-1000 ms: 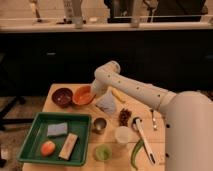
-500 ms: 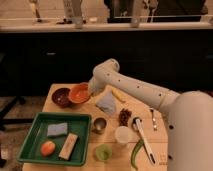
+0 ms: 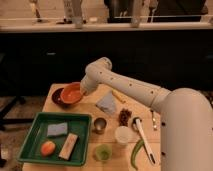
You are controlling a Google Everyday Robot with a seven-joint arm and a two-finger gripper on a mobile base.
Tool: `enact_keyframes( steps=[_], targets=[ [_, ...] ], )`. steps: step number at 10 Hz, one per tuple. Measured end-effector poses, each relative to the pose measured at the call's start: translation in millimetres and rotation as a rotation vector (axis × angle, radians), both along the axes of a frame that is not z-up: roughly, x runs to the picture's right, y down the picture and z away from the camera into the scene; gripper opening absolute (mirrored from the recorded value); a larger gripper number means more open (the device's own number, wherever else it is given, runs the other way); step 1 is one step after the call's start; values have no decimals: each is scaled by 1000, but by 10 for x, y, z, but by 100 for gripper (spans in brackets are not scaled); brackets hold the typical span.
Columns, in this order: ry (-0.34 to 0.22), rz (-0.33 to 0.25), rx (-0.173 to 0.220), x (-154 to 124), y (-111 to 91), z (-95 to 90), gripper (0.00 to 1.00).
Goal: Stack bowls on top of each other
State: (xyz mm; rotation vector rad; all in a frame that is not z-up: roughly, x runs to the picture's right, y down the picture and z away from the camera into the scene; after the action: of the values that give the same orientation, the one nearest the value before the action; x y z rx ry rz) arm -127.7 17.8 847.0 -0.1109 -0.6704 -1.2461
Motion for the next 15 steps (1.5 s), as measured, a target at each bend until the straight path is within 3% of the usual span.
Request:
enact_keyframes(
  steps=[6,15],
  targets=[
    [-54,-42,-2,-457,-45,33,0],
    [-93,4,-45,-587,-104,284,0]
  ],
)
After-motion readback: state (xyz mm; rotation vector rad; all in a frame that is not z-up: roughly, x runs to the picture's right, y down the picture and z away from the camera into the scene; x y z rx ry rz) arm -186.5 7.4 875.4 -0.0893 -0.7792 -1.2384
